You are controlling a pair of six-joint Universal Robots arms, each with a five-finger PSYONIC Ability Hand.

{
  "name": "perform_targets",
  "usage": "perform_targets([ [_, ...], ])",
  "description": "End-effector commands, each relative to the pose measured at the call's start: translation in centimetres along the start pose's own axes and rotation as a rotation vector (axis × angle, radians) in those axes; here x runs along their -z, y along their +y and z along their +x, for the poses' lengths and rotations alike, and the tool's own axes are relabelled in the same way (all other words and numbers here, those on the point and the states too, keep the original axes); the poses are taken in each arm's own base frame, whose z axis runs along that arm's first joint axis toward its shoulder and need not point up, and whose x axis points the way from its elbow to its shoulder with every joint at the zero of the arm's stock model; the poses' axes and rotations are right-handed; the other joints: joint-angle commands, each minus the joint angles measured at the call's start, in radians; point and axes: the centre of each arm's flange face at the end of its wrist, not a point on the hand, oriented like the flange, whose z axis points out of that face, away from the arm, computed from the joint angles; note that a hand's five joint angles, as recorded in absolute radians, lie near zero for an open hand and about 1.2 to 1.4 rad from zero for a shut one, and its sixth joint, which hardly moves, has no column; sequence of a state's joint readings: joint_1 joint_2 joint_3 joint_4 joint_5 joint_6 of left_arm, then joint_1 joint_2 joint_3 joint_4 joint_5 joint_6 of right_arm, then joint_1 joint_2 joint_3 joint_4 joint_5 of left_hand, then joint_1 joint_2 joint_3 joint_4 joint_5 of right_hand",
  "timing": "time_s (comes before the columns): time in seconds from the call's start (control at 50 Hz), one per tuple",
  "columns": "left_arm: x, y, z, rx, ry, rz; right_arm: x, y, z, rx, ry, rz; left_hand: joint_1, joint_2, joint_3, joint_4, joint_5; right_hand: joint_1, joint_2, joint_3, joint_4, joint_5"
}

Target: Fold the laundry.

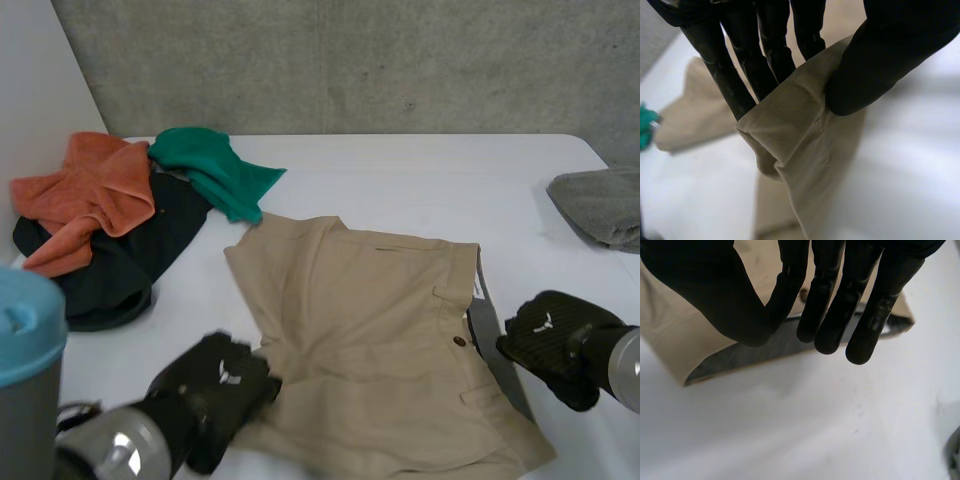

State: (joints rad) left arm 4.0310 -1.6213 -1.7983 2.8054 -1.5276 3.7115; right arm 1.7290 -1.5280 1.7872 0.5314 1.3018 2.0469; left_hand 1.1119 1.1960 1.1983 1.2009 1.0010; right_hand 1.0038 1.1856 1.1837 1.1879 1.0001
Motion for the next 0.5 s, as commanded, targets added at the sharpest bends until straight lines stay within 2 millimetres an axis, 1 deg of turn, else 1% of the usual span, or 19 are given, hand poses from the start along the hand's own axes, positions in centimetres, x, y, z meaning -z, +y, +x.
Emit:
perform_targets([
  [0.02, -3.2, -0.4, -1.5, 0.006, -0.056, 0.034, -1.8, -0.7, 0.8, -0.009, 0.042, 0.084, 0.007, -0.077, -0.08, -0.082, -0.057, 0.392, 0.211, 0.213, 0.208, 0.222],
  [0.04, -3.2, -0.4, -1.5, 0.008, -0.054, 0.036, -1.9, -0.7, 1.0, -0.019, 0.048, 0.089, -0.128, -0.212, -0.214, -0.217, -0.192, 0.268, 0.087, 0.089, 0.084, 0.098],
  [0.06, -3.2, -0.5, -1.5, 0.007, -0.052, 0.039, -1.9, -0.9, 1.3, -0.039, 0.058, 0.099, -0.559, -0.643, -0.646, -0.648, -0.623, -0.404, -0.586, -0.584, -0.588, -0.575],
  [0.08, -3.2, -0.5, -1.5, 0.004, -0.053, 0.042, -2.0, -1.0, 1.4, -0.052, 0.059, 0.102, -0.758, -0.842, -0.845, -0.847, -0.822, -0.704, -0.886, -0.884, -0.889, -0.875],
  [0.1, -3.2, -0.6, -1.5, 0.003, -0.056, 0.046, -1.9, -1.1, 1.5, -0.065, 0.063, 0.107, -0.865, -0.949, -0.951, -0.954, -0.929, -0.829, -1.011, -1.009, -1.013, -1.0],
  [0.2, -2.9, -2.5, -2.8, 0.002, -0.113, 0.125, -1.9, -1.6, 2.3, -0.148, 0.077, 0.148, -0.857, -0.941, -0.944, -0.946, -0.921, -0.829, -1.011, -1.009, -1.013, -1.0],
  [0.24, -3.1, -3.5, -4.0, 0.011, -0.155, 0.168, -1.7, -1.9, 2.2, -0.191, 0.065, 0.175, -0.819, -0.903, -0.906, -0.908, -0.883, -0.829, -1.011, -1.009, -1.013, -1.0],
  [0.28, -3.5, -3.9, -4.9, 0.022, -0.181, 0.183, -1.5, -2.1, 2.2, -0.218, 0.06, 0.187, -0.761, -0.845, -0.847, -0.85, -0.824, -0.829, -1.011, -1.009, -1.013, -1.0],
  [0.3, -4.1, -3.7, -5.7, 0.032, -0.2, 0.173, -1.0, -2.4, 2.3, -0.238, 0.065, 0.207, -0.749, -0.833, -0.835, -0.838, -0.812, -0.829, -1.011, -1.009, -1.013, -1.0],
  [0.34, -4.8, -3.2, -6.3, 0.036, -0.207, 0.149, -0.6, -2.6, 2.5, -0.253, 0.075, 0.221, -0.746, -0.83, -0.832, -0.835, -0.809, -0.829, -1.011, -1.009, -1.013, -1.0],
  [0.38, -5.5, -2.7, -6.2, 0.045, -0.192, 0.12, -0.3, -2.7, 2.6, -0.265, 0.081, 0.23, -0.746, -0.83, -0.832, -0.835, -0.809, -0.829, -1.011, -1.009, -1.013, -1.0],
  [0.44, -5.5, -2.3, -5.4, 0.051, -0.165, 0.1, -0.4, -2.6, 2.6, -0.263, 0.082, 0.225, -0.74, -0.824, -0.826, -0.829, -0.804, -0.829, -1.011, -1.009, -1.013, -1.0],
  [0.46, -5.3, -2.0, -4.5, 0.047, -0.136, 0.086, -0.4, -2.5, 2.5, -0.265, 0.081, 0.225, -0.734, -0.818, -0.82, -0.823, -0.798, -0.829, -1.011, -1.009, -1.013, -1.0],
  [0.5, -5.0, -1.6, -3.7, 0.051, -0.108, 0.063, -0.4, -2.5, 2.4, -0.268, 0.073, 0.229, -0.722, -0.806, -0.809, -0.811, -0.786, -0.829, -1.011, -1.009, -1.013, -1.0],
])
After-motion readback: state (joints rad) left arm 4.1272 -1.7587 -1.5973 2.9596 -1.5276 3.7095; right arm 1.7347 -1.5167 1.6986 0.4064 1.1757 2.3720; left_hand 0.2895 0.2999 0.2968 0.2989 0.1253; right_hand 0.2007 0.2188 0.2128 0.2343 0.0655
